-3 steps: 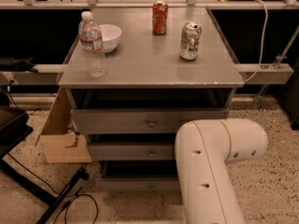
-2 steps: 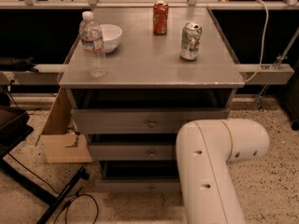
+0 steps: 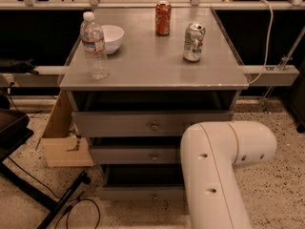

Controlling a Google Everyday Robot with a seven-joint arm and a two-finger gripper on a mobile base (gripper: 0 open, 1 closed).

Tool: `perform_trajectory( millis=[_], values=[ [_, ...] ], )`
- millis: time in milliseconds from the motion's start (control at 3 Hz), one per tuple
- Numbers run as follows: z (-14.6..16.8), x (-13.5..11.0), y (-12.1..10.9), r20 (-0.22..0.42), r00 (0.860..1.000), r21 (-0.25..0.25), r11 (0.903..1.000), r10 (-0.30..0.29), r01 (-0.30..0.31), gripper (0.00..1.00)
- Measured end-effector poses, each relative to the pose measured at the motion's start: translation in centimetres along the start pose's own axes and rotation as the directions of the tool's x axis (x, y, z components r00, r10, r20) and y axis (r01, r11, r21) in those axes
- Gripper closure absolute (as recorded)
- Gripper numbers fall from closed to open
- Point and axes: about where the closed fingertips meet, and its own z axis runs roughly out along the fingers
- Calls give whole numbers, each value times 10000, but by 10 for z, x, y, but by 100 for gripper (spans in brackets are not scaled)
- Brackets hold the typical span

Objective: Open bottom drawer

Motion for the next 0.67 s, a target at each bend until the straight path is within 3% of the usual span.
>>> perform_trajectory(
  millis=[333,667],
  values=[
    [1,13,17,-246,9995,-371,9991,182,-191,100],
    [-1,11,17,-246,9995,-372,9991,183,-192,100]
  ],
)
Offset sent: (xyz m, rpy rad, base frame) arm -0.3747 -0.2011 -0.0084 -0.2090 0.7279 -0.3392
